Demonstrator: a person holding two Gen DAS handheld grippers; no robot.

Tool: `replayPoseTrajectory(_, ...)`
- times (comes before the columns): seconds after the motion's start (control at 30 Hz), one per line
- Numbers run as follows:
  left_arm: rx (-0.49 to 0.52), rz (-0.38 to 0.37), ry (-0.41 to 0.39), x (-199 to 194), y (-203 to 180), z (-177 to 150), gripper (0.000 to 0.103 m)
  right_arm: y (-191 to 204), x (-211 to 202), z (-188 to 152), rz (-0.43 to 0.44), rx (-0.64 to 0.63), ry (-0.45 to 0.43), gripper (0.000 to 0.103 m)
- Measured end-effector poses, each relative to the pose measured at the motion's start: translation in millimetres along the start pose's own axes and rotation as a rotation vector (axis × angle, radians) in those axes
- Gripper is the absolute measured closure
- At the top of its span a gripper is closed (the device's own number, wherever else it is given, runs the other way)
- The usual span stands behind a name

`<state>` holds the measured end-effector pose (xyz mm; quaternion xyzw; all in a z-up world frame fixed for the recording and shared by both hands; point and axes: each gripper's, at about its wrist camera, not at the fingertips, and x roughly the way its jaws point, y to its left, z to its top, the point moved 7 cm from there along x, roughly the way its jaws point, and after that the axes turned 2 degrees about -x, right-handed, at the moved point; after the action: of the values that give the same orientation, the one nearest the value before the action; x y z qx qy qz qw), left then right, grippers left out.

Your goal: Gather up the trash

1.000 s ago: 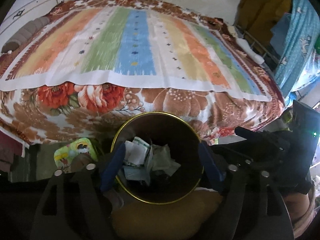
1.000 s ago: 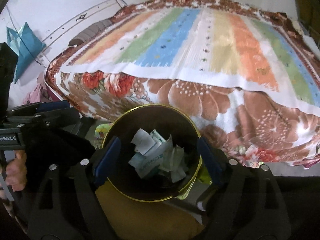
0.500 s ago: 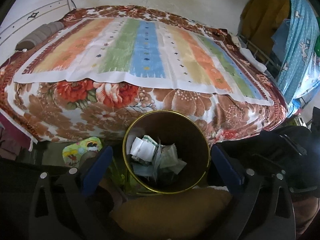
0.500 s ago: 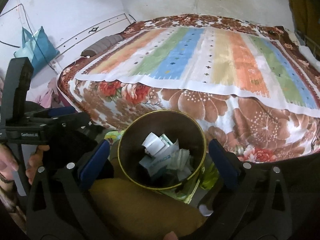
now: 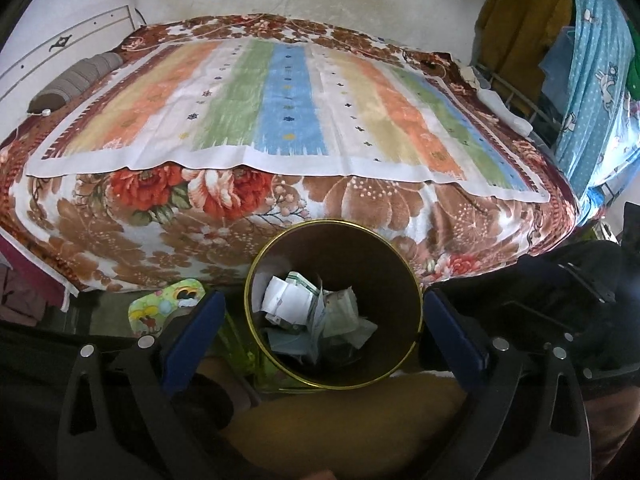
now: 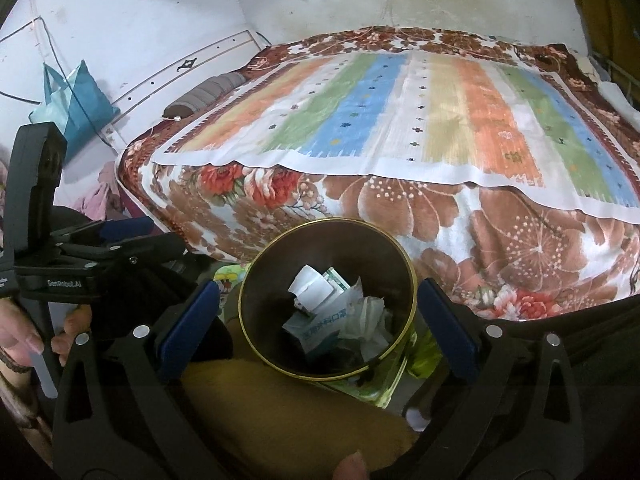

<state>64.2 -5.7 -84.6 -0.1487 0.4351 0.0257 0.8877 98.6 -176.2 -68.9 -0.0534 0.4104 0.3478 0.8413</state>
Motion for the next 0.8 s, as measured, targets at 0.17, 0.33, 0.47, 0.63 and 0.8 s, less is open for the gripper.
replayPoseTrajectory(0.17,-0.005,0.011,-0.009,0.4,1.1,1.3,0.006,0.6,4.1,-2.4,0.008,-0.002,0.013,0.009)
replayPoseTrajectory(0.33,-0.007,0.005,-0.006,1.2,1.8,1.8,0.006,0.8,5.8,-3.3,0.015,0.002,0.019,0.009)
replayPoseTrajectory(0.47,-0.013,0.002,0.003,2.7,2.0,0.9,0.006,1.4,6.6,-3.8,0.017,0.004,0.02,0.009)
replayPoseTrajectory(0.63,-0.002,0.0,0.008,4.8,-2.5,-1.0,0.006,1.1,7.9,-4.4,0.029,0.017,0.023,0.009)
replayPoseTrajectory(0.8,0.002,0.002,0.01,5.8,-3.7,-1.0,0.006,1.9,9.7,-5.3,0.024,0.015,0.029,0.009)
